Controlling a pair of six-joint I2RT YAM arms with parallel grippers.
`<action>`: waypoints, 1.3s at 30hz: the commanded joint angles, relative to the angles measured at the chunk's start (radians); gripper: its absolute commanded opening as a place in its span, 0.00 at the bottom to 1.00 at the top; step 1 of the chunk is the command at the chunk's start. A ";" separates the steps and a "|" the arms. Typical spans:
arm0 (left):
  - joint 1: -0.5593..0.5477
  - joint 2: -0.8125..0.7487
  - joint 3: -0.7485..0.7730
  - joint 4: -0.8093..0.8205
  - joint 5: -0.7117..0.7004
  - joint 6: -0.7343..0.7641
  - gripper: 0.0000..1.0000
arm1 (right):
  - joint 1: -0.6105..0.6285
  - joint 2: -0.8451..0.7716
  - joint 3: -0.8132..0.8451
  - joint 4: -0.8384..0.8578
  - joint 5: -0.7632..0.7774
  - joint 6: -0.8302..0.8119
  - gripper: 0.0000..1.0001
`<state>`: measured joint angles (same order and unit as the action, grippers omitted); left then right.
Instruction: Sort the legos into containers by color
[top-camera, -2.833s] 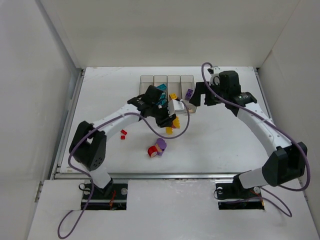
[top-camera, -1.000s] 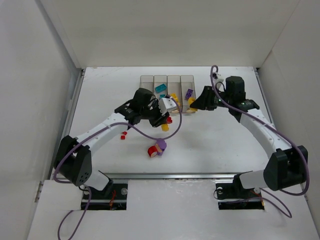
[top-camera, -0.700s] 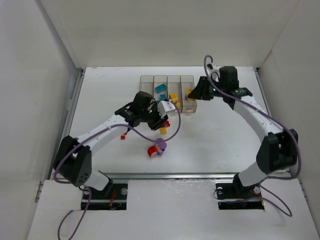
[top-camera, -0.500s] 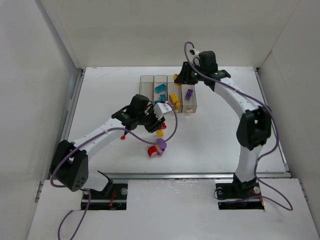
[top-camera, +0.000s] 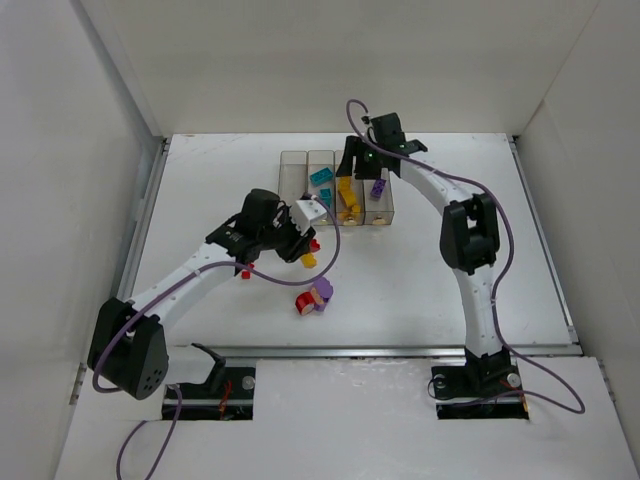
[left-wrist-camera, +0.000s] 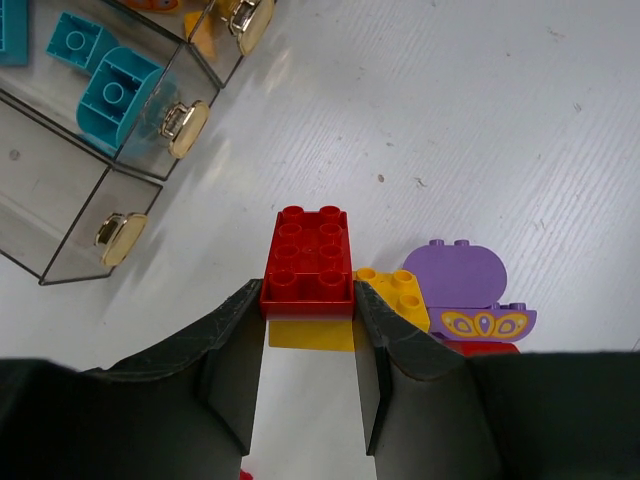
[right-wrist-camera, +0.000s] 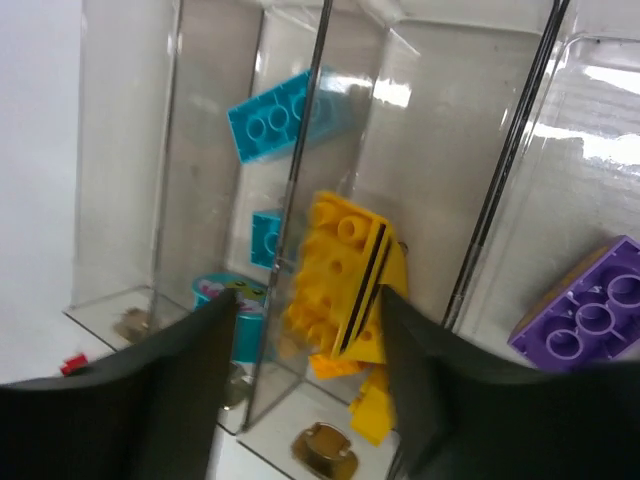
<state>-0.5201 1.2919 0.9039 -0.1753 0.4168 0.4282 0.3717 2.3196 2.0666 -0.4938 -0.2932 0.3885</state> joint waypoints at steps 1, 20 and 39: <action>0.014 -0.028 -0.007 0.039 0.016 -0.020 0.00 | -0.002 -0.014 0.090 0.037 0.017 0.013 0.72; 0.023 0.043 0.199 0.175 -0.059 -0.264 0.00 | 0.038 -0.860 -0.705 0.315 0.537 -0.200 0.99; 0.023 0.139 0.400 0.264 -0.085 -0.491 0.00 | 0.125 -0.921 -0.948 0.745 -0.195 -0.019 0.97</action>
<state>-0.5018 1.4570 1.2537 0.0185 0.3351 -0.0597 0.4866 1.4029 1.0443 0.1066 -0.3515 0.3401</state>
